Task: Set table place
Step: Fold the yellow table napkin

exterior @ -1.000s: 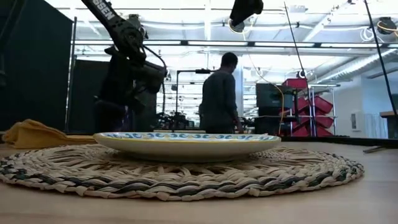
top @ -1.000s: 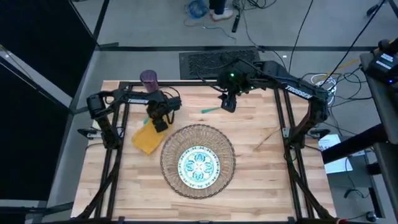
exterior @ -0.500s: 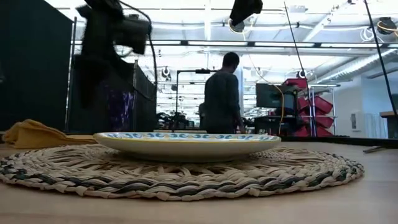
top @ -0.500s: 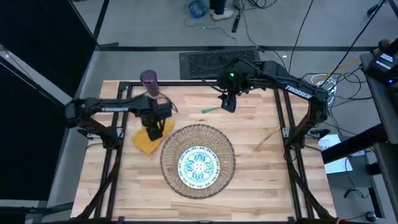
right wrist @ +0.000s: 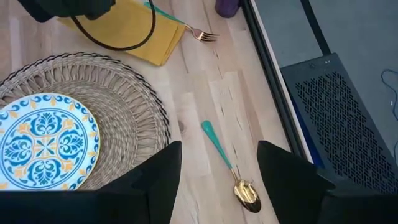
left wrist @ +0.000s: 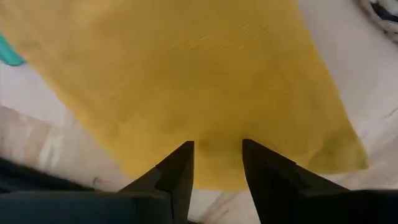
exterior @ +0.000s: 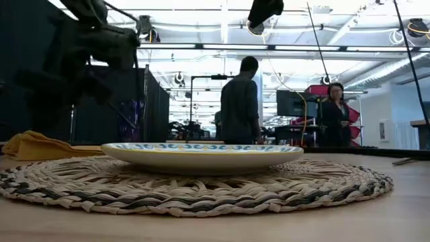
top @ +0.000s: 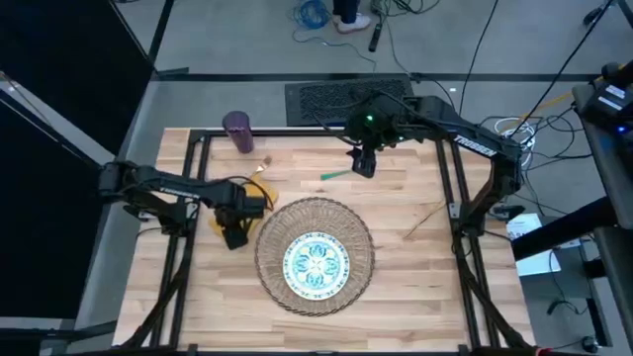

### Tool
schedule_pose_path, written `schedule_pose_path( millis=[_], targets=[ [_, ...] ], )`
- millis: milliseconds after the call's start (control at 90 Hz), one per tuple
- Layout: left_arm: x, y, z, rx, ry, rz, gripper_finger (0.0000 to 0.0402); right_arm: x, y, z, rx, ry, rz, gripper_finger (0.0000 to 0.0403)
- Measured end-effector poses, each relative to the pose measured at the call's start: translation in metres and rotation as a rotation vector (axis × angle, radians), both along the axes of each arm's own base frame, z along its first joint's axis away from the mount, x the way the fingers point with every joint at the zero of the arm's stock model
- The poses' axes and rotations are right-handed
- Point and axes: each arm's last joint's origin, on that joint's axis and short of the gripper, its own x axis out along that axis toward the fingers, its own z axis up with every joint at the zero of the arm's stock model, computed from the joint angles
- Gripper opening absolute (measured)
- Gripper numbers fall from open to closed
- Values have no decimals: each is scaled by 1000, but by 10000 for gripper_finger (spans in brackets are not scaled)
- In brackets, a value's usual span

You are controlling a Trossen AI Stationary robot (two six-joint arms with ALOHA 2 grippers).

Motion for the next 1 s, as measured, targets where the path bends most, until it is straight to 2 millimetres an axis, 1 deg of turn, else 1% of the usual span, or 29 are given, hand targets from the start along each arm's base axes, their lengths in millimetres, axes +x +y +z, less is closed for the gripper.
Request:
schedule_pose_path(
  millis=[167, 244, 356, 478, 533, 744, 1000],
  targets=[
    [-14, 0, -20, 5, 65, -1, 122, -1, 0, -1, 12, 6, -12, 196],
    [-20, 0, -26, 18, 110, 17, 122, 0, 1, 0, 12, 4, -8, 196],
    [-19, 0, -24, 46, 115, 33, 122, 1, 2, 1, 7, -12, -6, 196],
    [-10, 3, -17, 136, 87, 32, 122, 2, 2, 1, 2, -25, -4, 196],
    [-10, 4, -16, 144, 93, 46, 122, 2, 1, 2, 1, -28, -3, 196],
    [-8, 0, -19, -9, 103, 114, 122, 3, 3, 1, 0, -24, 4, 196],
    [-4, -8, -21, -258, 99, 214, 122, 2, 6, 0, 1, -2, 20, 196]
  ],
)
